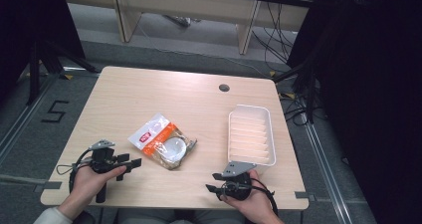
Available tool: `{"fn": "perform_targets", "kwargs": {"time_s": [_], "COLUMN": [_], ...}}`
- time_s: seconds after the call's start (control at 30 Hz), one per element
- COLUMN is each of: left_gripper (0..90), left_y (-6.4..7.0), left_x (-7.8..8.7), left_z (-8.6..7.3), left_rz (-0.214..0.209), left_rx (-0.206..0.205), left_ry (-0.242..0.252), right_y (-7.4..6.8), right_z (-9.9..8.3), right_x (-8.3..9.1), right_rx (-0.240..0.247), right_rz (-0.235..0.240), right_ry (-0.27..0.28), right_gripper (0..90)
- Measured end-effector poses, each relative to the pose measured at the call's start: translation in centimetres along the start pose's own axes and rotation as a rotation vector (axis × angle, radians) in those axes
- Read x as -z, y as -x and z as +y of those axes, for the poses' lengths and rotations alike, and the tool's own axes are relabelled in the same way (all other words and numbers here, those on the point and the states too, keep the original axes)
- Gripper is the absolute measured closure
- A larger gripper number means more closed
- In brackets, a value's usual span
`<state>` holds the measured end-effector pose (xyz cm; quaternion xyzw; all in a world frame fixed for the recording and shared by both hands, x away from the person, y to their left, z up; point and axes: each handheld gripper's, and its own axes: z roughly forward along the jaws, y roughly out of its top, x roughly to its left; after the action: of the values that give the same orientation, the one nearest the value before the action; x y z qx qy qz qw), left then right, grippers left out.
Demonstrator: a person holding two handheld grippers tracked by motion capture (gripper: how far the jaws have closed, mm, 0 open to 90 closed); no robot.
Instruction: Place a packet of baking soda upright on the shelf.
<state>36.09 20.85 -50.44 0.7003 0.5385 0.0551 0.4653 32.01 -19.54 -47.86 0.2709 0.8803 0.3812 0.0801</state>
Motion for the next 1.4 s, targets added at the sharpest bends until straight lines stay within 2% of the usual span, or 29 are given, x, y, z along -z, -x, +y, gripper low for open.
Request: {"fn": "perform_targets", "kwargs": {"time_s": [0.17, 0.43, 0.63, 0.67, 0.73, 0.83, 0.93, 1.1, 1.4], "left_gripper": [36.1, 36.6, 36.9, 37.0, 37.2, 37.9, 38.6, 38.9, 42.3], "left_y": [-0.5, -1.0, -1.4, -1.6, -1.7, -1.9, -2.0, -2.2, -2.6], "left_x": [-1.2, -3.0, -3.7, -3.7, -4.0, -4.2, -4.2, -4.7, -5.9], "left_z": [1.1, 1.9, 2.3, 2.3, 2.4, 2.5, 2.4, 2.6, 3.1], "left_rz": [0.003, 0.013, 0.012, 0.017, 0.013, 0.01, 0.002, -0.007, -0.033], "left_rx": [0.016, 0.08, 0.108, 0.1, 0.13, 0.146, 0.148, 0.174, 0.189], "left_ry": [-0.018, -0.02, -0.031, -0.04, -0.021, -0.018, -0.017, 0.006, 0.037], "right_y": [-0.1, -0.2, 0.0, 0.0, 0.0, 0.0, -0.1, 0.0, -0.1], "right_z": [-0.1, 0.0, -0.1, -0.1, -0.1, -0.1, 0.0, 0.0, 0.0], "right_x": [-0.2, 0.0, -0.1, -0.2, -0.1, -0.1, 0.0, -0.1, -0.1], "right_rx": [-0.003, -0.017, -0.012, -0.013, -0.009, -0.004, -0.008, 0.002, -0.005], "right_rz": [-0.002, -0.004, 0.005, 0.006, 0.002, 0.002, 0.005, 0.005, 0.009], "right_ry": [0.008, 0.0, 0.016, 0.021, 0.025, 0.024, 0.007, 0.009, 0.007], "right_gripper": [52.1, 50.4, 49.8, 49.8, 49.6, 49.5, 49.3, 49.3, 48.8]}}
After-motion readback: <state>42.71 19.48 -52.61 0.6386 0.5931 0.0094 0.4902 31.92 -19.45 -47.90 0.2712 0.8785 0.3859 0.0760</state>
